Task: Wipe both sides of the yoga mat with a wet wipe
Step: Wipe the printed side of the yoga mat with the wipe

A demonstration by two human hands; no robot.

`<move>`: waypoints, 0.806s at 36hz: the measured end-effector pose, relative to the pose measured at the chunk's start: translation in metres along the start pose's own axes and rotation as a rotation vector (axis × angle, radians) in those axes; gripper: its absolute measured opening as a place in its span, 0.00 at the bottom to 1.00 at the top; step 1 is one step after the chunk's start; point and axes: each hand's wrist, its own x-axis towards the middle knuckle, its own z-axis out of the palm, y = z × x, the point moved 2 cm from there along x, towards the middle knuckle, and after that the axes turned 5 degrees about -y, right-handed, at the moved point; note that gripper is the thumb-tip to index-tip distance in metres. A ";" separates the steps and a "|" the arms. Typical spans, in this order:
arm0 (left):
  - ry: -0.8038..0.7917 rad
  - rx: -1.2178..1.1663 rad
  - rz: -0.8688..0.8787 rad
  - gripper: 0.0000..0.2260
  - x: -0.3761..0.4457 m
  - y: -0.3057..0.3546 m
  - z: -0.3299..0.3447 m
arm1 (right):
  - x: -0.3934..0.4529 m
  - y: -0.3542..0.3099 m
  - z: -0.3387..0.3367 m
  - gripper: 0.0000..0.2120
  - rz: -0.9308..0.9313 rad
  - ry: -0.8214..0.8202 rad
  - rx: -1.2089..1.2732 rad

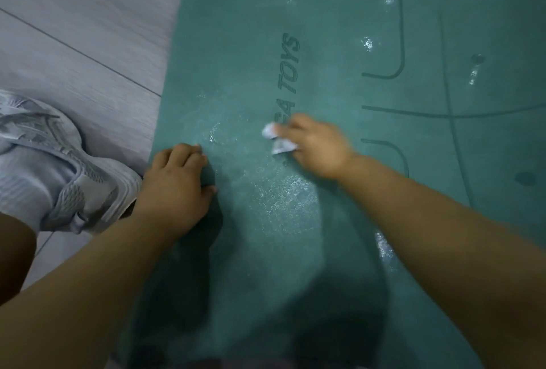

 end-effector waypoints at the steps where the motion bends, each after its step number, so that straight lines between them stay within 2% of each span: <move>1: -0.005 0.015 -0.014 0.24 0.001 0.004 0.000 | -0.014 0.029 -0.009 0.16 0.116 0.083 0.027; 2: -0.010 0.027 -0.025 0.23 0.001 0.008 0.000 | -0.031 0.061 -0.019 0.16 0.280 0.163 0.038; 5: -0.007 0.023 -0.030 0.21 0.001 0.024 0.000 | -0.083 0.137 -0.041 0.20 0.929 0.350 0.009; 6: -0.008 0.012 -0.016 0.21 0.001 0.030 0.000 | -0.093 0.144 -0.043 0.22 1.042 0.398 0.007; 8: -0.017 -0.022 0.052 0.24 0.001 0.044 0.002 | -0.093 0.129 -0.038 0.22 1.134 0.431 0.017; 9: -0.035 -0.034 0.092 0.25 0.001 0.052 0.004 | -0.086 0.115 -0.030 0.19 1.093 0.427 0.010; 11: -0.096 -0.031 0.133 0.29 0.000 0.065 0.010 | -0.065 0.075 -0.013 0.17 0.864 0.372 -0.007; 15: -0.179 -0.025 0.065 0.35 -0.005 0.074 0.023 | -0.050 0.000 0.013 0.16 0.198 0.233 0.051; 17: -0.164 -0.044 0.060 0.36 -0.009 0.074 0.026 | -0.064 0.009 0.013 0.17 -0.107 0.115 -0.048; 18: -0.153 -0.054 0.064 0.36 -0.009 0.074 0.027 | -0.070 0.026 0.007 0.16 -0.138 0.077 -0.059; 19: -0.145 -0.058 0.066 0.36 -0.009 0.074 0.027 | -0.077 0.048 -0.001 0.15 -0.074 0.087 -0.059; 20: -0.141 -0.058 0.067 0.36 -0.008 0.074 0.026 | -0.085 0.074 -0.012 0.15 0.065 0.139 -0.057; 22: -0.142 -0.058 0.066 0.36 -0.006 0.075 0.027 | -0.106 0.131 -0.033 0.17 0.485 0.235 -0.045; 24: -0.139 -0.073 0.060 0.35 -0.007 0.076 0.028 | -0.127 0.160 -0.046 0.17 0.868 0.296 -0.064; 27: -0.151 -0.087 0.040 0.35 -0.008 0.077 0.028 | -0.130 0.137 -0.035 0.17 1.069 0.346 -0.023; 29: -0.160 -0.093 0.028 0.34 -0.008 0.077 0.027 | -0.121 0.094 -0.015 0.18 1.024 0.377 0.020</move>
